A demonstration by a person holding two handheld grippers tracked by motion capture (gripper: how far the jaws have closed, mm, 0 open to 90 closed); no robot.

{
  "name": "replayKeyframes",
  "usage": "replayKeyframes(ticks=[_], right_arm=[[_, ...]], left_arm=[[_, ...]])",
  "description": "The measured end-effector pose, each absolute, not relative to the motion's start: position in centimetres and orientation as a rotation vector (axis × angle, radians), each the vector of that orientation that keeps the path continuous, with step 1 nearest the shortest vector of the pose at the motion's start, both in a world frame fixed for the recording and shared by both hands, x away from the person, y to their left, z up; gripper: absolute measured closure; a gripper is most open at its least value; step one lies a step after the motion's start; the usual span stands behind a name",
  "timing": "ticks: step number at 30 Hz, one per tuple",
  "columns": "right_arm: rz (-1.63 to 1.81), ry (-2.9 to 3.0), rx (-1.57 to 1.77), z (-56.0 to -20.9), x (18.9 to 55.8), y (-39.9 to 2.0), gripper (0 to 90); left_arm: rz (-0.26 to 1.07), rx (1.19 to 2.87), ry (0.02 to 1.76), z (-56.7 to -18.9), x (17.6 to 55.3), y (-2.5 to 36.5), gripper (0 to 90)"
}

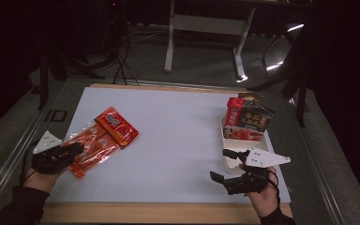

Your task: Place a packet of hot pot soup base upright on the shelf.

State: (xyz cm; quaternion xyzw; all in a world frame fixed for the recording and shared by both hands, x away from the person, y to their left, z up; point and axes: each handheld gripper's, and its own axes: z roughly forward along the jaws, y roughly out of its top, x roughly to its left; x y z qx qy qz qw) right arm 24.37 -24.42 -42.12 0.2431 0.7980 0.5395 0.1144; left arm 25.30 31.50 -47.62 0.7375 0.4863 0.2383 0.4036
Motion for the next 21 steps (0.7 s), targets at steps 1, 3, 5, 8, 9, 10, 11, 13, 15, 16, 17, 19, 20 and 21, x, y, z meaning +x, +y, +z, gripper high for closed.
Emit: replayKeyframes(ticks=[1, 3, 5, 8, 9, 10, 11, 13, 15, 16, 17, 19, 20, 21], right_arm=[[1.582, 2.343, 0.71, -42.1, 24.4, -24.4, 12.3], [1.579, 2.345, 0.706, -42.1, 24.4, -24.3, 12.4], [1.579, 2.347, 0.708, -42.1, 24.4, -24.3, 12.4], [1.578, 2.351, 0.709, -42.2, 24.4, -24.3, 12.4], [1.577, 2.352, 0.71, -42.2, 24.5, -24.3, 12.4], [1.576, 2.353, 0.71, -42.3, 24.5, -24.3, 12.5], [1.577, 2.355, 0.714, -42.3, 24.5, -24.3, 12.5], [1.577, 2.359, 0.717, -42.4, 24.5, -24.3, 12.6], [1.578, 2.368, 0.713, -42.4, 24.6, -24.2, 13.3], [1.578, 2.373, 0.709, -42.5, 24.5, -24.2, 13.4], [1.575, 2.377, 0.705, -42.5, 24.5, -24.1, 13.3], [1.576, 2.38, 0.703, -42.5, 24.5, -24.1, 13.3], [1.579, 2.382, 0.702, -42.5, 24.6, -24.0, 13.3], [1.576, 2.38, 0.702, -42.5, 24.6, -24.0, 13.4]], left_arm=[[0.611, 1.867, 1.246, -47.7, 25.5, 31.8, 79.2], [0.608, 1.881, 1.276, -48.1, 26.1, 32.3, 85.0], [0.626, 1.893, 1.304, -48.5, 26.7, 32.7, 89.9], [0.631, 1.895, 1.349, -49.2, 27.6, 33.4, 90.0], [0.634, 1.898, 1.37, -49.4, 27.9, 33.6, 90.0], [0.622, 1.901, 1.382, -49.7, 28.2, 33.9, 90.0], [0.624, 1.904, 1.391, -49.9, 28.5, 34.1, 90.0], [0.623, 1.908, 1.412, -50.3, 29.1, 34.6, 90.0], [0.633, 1.897, 1.45, -50.8, 29.7, 35.0, 90.0], [0.634, 1.899, 1.463, -50.9, 29.9, 35.2, 90.0], [0.641, 1.895, 1.471, -51.0, 30.1, 35.4, 90.0], [0.636, 1.89, 1.493, -51.2, 30.7, 35.8, 90.0], [0.647, 1.894, 1.497, -51.3, 30.9, 36.0, 90.0], [0.64, 1.893, 1.506, -51.4, 31.2, 36.2, 90.0]])
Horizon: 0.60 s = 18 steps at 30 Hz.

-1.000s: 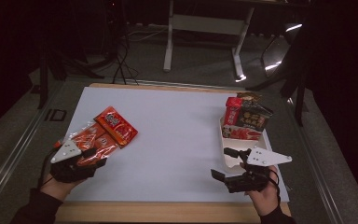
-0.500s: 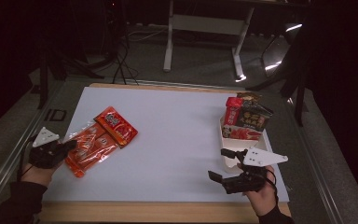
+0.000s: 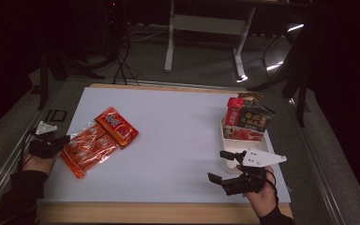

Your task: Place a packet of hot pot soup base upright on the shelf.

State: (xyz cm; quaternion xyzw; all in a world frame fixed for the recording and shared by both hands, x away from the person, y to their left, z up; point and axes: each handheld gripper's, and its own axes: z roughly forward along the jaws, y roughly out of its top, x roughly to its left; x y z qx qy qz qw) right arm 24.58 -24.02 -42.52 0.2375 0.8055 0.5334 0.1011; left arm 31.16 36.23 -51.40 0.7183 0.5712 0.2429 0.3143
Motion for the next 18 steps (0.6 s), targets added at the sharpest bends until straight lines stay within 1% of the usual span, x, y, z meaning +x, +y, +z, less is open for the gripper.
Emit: replayKeyframes(ticks=[9, 11, 18], right_arm=[[1.581, 2.383, 0.712, -42.7, 24.7, -24.1, 13.3], [1.583, 2.385, 0.715, -42.8, 24.7, -24.1, 13.3], [1.584, 2.389, 0.72, -42.9, 24.9, -24.1, 13.4]], left_arm=[[0.648, 1.959, 1.571, -52.7, 33.1, 37.2, 90.0], [0.631, 1.951, 1.582, -53.0, 33.4, 37.4, 90.0], [0.632, 1.982, 1.589, -53.6, 33.8, 37.2, 90.0]])
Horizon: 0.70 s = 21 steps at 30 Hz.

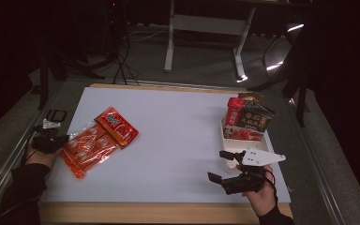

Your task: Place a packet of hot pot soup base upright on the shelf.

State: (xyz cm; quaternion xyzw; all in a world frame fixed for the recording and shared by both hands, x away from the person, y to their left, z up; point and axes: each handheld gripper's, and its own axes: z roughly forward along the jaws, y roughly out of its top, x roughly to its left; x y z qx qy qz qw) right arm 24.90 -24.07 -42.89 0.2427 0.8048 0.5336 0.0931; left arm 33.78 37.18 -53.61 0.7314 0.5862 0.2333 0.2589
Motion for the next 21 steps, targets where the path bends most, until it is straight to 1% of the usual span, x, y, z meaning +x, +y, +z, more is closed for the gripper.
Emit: replayKeyframes(ticks=[2, 9, 16, 19, 21], right_arm=[[1.575, 2.393, 0.713, -42.9, 24.9, -24.0, 13.3], [1.585, 2.393, 0.727, -42.9, 25.0, -24.2, 13.4], [1.576, 2.403, 0.717, -43.0, 24.9, -24.0, 13.4], [1.577, 2.401, 0.715, -42.9, 24.8, -24.0, 13.4], [1.579, 2.399, 0.715, -42.9, 24.8, -24.1, 13.4]], left_arm=[[0.621, 1.992, 1.596, -53.5, 33.8, 37.1, 90.0], [0.542, 2.053, 1.534, -53.2, 33.0, 36.0, 90.0], [0.492, 2.069, 1.494, -53.2, 32.0, 35.0, 90.0], [0.464, 2.09, 1.454, -53.2, 31.5, 34.3, 90.0], [0.462, 2.123, 1.389, -53.2, 31.1, 33.7, 90.0]])
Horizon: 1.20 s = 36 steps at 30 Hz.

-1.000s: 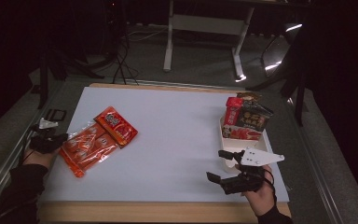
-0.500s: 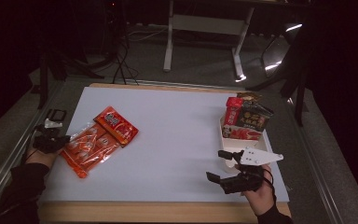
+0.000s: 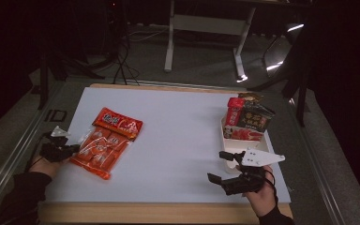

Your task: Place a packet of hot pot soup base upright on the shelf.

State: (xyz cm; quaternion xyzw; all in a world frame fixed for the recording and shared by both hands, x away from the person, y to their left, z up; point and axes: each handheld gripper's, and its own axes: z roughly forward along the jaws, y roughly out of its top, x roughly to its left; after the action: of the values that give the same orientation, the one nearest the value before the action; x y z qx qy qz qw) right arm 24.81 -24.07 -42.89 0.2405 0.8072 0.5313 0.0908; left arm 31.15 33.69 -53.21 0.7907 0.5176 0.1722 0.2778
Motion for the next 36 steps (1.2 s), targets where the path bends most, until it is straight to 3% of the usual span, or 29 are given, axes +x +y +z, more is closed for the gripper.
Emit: replayKeyframes(ticks=[20, 36], right_arm=[[1.577, 2.402, 0.711, -42.9, 24.7, -24.0, 13.4], [1.552, 2.389, 0.698, -43.0, 24.8, -24.1, 13.4]], left_arm=[[0.292, 2.192, 1.251, -53.0, 30.0, 29.4, 90.0], [0.414, 2.073, 1.393, -53.0, 34.8, 29.8, 90.0]])
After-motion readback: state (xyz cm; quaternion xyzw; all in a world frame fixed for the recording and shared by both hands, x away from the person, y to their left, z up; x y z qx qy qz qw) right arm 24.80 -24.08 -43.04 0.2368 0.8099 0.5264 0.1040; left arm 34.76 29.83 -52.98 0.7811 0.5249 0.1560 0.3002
